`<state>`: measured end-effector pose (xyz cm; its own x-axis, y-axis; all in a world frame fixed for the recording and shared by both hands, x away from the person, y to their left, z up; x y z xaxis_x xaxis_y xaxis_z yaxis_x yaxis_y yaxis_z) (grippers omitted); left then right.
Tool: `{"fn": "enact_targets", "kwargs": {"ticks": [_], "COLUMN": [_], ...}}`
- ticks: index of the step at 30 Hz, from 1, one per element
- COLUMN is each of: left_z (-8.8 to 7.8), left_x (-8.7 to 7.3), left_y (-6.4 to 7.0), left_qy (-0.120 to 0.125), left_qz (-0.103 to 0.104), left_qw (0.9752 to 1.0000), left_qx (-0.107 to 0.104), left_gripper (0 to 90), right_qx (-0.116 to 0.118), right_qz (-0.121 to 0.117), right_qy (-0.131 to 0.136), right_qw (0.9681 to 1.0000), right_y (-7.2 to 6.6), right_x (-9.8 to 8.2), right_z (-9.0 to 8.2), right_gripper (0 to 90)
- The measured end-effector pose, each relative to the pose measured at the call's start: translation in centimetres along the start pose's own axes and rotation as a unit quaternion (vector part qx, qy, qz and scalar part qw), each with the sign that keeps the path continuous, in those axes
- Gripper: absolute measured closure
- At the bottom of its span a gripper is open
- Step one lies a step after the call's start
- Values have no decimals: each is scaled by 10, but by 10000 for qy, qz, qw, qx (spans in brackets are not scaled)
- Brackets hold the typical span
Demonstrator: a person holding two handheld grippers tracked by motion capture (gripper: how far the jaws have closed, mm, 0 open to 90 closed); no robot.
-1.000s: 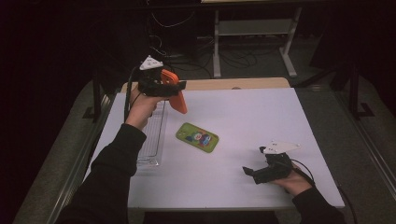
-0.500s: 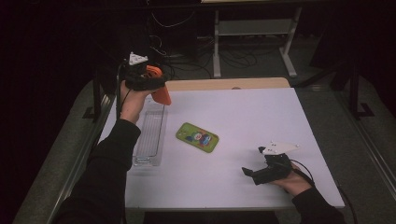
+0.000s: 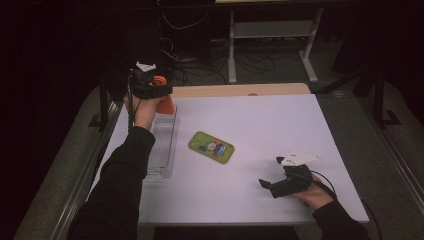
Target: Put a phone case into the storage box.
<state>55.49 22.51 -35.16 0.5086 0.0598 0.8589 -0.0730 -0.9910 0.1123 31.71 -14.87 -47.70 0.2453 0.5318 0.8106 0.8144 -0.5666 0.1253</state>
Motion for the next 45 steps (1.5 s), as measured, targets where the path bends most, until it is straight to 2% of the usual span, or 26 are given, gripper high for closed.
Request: {"fn": "enact_targets", "kwargs": {"ticks": [1,5,8,11,13,21,26,35,42,45], "left_z": [6,15,24,27,33,47,50,56,60,61], "left_x": [-5,-11,-17,-18,-22,-33,-36,-37,-37,-37], "left_y": [-3,-4,-3,-4,-7,-8,-10,-10,-12,-12], "left_qy": [-72,-178,-264,-273,-339,-513,-567,-490,-440,-452], "left_qz": [41,50,-31,44,-21,-144,-121,-175,-172,-197], "left_qw": [9998,9993,9986,9979,9970,9956,9948,9944,9948,9949], "left_qx": [187,339,462,592,700,767,840,922,899,876], "left_gripper": [142,141,141,141,140,138,136,126,115,69], "right_qx": [-4,-15,-31,-37,-46,-74,-77,-83,-81,-74], "right_qz": [-6,-5,16,-4,22,13,15,8,2,-1], "right_qy": [2,-3,10,32,16,27,31,38,37,37], "right_qw": [10000,10000,10000,10000,10000,10000,10000,10000,10000,10000], "right_y": [0,0,1,1,2,3,3,4,3,4], "right_x": [0,0,0,0,-1,-1,-1,-1,-1,-2], "right_z": [0,0,-2,-2,-2,-3,-3,-3,-3,-3], "right_gripper": [0,0,0,0,0,0,0,0,0,0]}}
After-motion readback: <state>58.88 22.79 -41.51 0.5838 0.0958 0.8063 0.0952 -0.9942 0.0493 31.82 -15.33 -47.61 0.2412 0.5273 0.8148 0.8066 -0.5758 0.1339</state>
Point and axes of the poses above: each handheld gripper's, and its own axes: z roughly forward along the jaws, x roughly out of its top, y roughly to its right, the point moved 7 cm from there along z, roughly forward along the jaws, and after that the axes turned 14 degrees about -z, right-handed, at the moved point
